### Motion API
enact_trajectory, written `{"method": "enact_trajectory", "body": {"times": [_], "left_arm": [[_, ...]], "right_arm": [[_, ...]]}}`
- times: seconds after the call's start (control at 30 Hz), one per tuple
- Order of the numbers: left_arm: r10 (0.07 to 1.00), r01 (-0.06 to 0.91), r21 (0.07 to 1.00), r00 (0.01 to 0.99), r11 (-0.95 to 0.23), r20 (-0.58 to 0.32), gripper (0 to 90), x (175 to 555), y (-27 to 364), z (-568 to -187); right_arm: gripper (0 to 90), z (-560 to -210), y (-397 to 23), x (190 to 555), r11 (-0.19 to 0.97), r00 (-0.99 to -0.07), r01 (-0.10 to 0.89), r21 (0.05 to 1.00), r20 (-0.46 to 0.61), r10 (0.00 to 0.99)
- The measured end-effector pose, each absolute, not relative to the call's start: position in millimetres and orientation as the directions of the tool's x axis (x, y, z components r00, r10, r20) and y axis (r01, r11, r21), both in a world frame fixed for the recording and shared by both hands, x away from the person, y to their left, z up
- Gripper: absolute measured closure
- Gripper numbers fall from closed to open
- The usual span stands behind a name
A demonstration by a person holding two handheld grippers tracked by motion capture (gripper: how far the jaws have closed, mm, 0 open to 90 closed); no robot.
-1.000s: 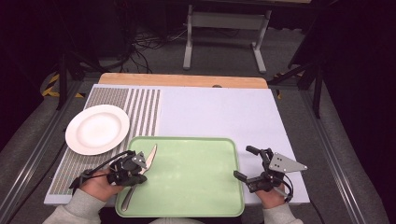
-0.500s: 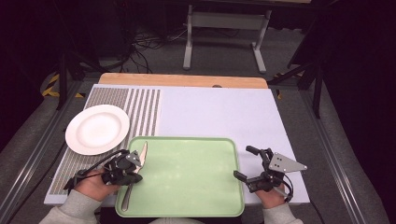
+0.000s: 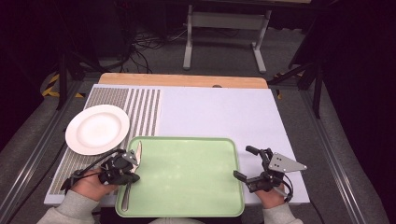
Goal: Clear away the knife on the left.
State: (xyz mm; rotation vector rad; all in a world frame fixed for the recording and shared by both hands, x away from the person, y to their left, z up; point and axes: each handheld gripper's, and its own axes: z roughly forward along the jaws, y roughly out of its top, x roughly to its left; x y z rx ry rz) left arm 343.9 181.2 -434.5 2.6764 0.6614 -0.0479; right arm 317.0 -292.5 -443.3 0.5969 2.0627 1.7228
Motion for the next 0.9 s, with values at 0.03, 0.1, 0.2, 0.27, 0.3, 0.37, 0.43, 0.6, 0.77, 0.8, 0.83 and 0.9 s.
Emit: {"method": "enact_trajectory", "body": {"times": [0.03,0.1,0.2,0.27,0.3,0.37,0.43,0.6,0.77,0.8,0.83,0.9], "left_arm": [[0.443,0.456,0.357,0.888,-0.815,-0.124,89.8,344,182,-435],[0.444,0.458,0.361,0.887,-0.812,-0.127,89.8,344,182,-435],[0.445,0.460,0.361,0.886,-0.811,-0.128,89.8,344,183,-435],[0.445,0.459,0.361,0.886,-0.812,-0.127,89.8,344,183,-435],[0.445,0.460,0.361,0.886,-0.811,-0.127,89.8,344,183,-435],[0.449,0.464,0.354,0.884,-0.812,-0.130,89.8,344,183,-435],[0.450,0.466,0.351,0.883,-0.812,-0.130,89.8,344,183,-434],[0.439,0.453,0.357,0.890,-0.817,-0.127,85.0,344,182,-434],[0.443,0.454,0.435,0.887,-0.777,-0.134,57.3,344,184,-428],[0.439,0.439,0.458,0.891,-0.773,-0.114,51.6,343,184,-426],[0.442,0.439,0.468,0.890,-0.767,-0.110,43.8,342,184,-424],[0.429,0.415,0.508,0.898,-0.755,-0.098,36.1,341,184,-421]], "right_arm": [[1.5,-443,-293,317,0.157,-0.834,0.076,0.985,-0.023,0.551],[1.5,-443,-292,317,0.156,-0.835,0.076,0.985,-0.023,0.551],[1.5,-443,-292,317,0.156,-0.835,0.077,0.985,-0.022,0.550],[1.5,-443,-292,317,0.156,-0.835,0.076,0.985,-0.022,0.550],[1.5,-443,-292,317,0.157,-0.835,0.077,0.985,-0.022,0.550],[1.5,-444,-292,317,0.156,-0.835,0.078,0.985,-0.021,0.549],[1.5,-444,-292,317,0.157,-0.836,0.078,0.985,-0.021,0.549],[1.5,-443,-292,317,0.157,-0.837,0.075,0.985,-0.024,0.547],[1.5,-444,-292,317,0.158,-0.836,0.076,0.985,-0.023,0.548],[1.5,-444,-292,317,0.158,-0.836,0.077,0.984,-0.022,0.548],[1.6,-444,-292,318,0.158,-0.837,0.077,0.984,-0.023,0.547],[1.5,-444,-292,318,0.159,-0.837,0.077,0.984,-0.023,0.546]]}}
